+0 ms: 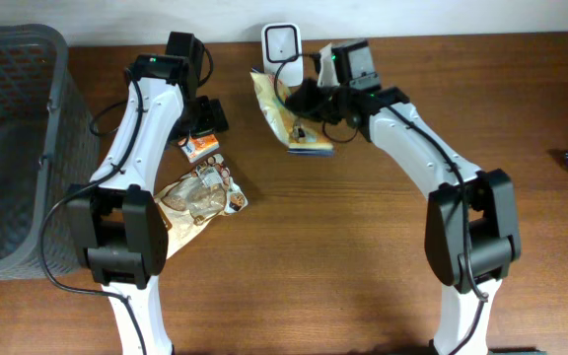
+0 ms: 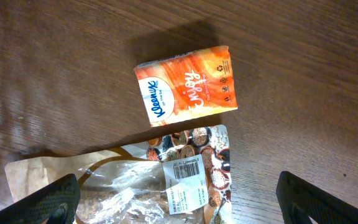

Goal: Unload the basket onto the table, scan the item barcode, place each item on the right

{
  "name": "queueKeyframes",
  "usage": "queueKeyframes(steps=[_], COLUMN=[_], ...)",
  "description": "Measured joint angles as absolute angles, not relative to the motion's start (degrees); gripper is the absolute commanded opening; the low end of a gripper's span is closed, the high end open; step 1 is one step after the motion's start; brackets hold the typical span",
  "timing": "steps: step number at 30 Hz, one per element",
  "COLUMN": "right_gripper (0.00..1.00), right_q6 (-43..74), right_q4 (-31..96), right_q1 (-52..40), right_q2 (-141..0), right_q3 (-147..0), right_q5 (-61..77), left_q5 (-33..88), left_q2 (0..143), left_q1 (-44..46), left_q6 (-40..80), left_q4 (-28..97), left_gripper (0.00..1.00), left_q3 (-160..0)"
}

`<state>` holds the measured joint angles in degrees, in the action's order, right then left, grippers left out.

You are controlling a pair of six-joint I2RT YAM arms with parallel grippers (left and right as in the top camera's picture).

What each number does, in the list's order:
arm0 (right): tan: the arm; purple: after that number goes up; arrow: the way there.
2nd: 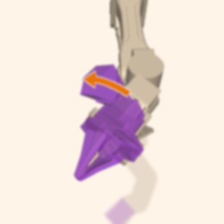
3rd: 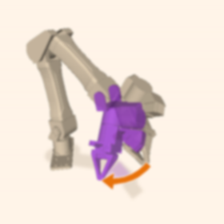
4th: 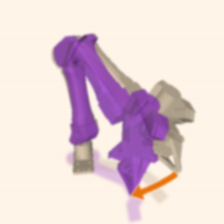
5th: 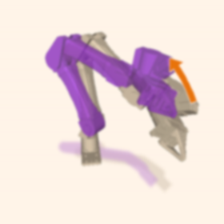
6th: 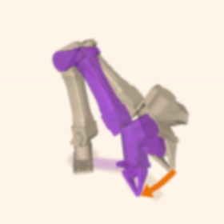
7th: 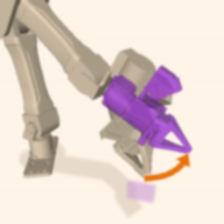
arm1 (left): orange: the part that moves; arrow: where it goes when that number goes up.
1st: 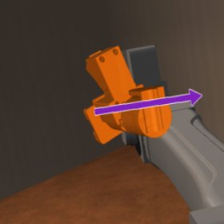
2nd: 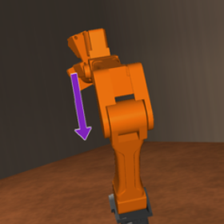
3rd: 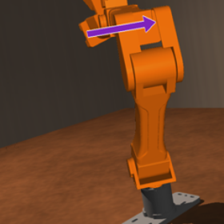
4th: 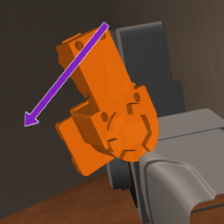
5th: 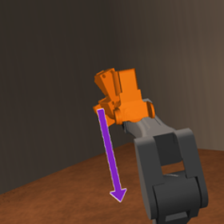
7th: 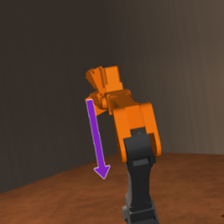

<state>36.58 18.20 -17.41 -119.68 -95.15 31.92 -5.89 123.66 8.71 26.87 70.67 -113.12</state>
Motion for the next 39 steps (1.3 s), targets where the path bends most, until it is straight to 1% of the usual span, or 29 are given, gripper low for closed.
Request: queueKeyframes(steps=[8,9,11,16,20,22,24,27,28,29,30,31,32,34,37,39], right_gripper=[0.04,0.04,0.04,0.04,0.04,0.04,0.04,0.05,0.21,0.49,0.69,0.86,0.95,0.99,0.99,0.99], right_q6=[48.51,52.38,55.94,61.63,58.65,53.67,48.29,40.86,38.41,35.35,33.71,31.77,28.69,23.94,19.46,16.69], right_q4=[15.75,15.11,14.68,14.55,17.69,25.69,35.38,43.59,45.10,46.39,47.11,47.77,49.15,51.88,53.49,52.93], right_q1=[-14.59,-13.41,-11.88,-7.68,-6.63,-6.96,-7.40,-8.43,-8.88,-9.56,-10.02,-10.48,-11.42,-13.67,-16.45,-17.52], right_q2=[-119.42,-119.42,-119.42,-119.42,-119.42,-119.42,-119.35,-119.35,-119.35,-119.33,-119.33,-119.31,-119.24,-119.20,-119.20,-119.20], right_q3=[-95.15,-95.15,-95.15,-95.15,-95.31,-95.59,-95.81,-95.74,-95.72,-95.72,-95.72,-95.72,-95.74,-95.74,-95.74,-95.74], right_q5=[45.39,49.12,52.97,60.95,63.33,62.19,56.75,44.60,41.04,36.64,34.15,31.75,28.18,21.08,11.25,7.42], left_q5=[-5.89,-5.89,-5.87,-5.89,-5.89,-5.89,-5.91,-6.02,-6.04,-6.04,-6.04,-6.04,-6.04,-6.04,-6.04,-6.04], left_q2=[123.66,123.66,123.66,123.66,123.66,123.63,123.66,123.66,123.66,123.66,123.63,123.63,123.66,123.63,123.66,123.63], left_q1=[8.71,8.71,8.71,8.71,8.71,8.71,8.71,8.71,8.71,8.71,8.71,8.71,8.71,8.71,8.71,8.71], left_q6=[26.87,26.87,26.87,26.87,26.87,26.87,26.87,26.87,26.87,26.87,26.87,26.87,26.87,26.87,26.87,26.87], left_q4=[70.67,70.65,70.67,70.67,70.67,70.67,70.65,70.67,70.72,70.65,70.70,70.67,70.67,70.70,70.70,70.67], left_gripper=[0.99,0.99,0.99,0.99,0.99,0.99,0.99,0.99,0.99,0.99,0.99,0.99,0.99,0.99,0.99,0.99], left_q3=[-113.12,-113.12,-113.12,-113.12,-113.12,-113.12,-113.12,-113.12,-113.10,-113.10,-113.10,-113.10,-113.10,-113.10,-113.10,-113.10])
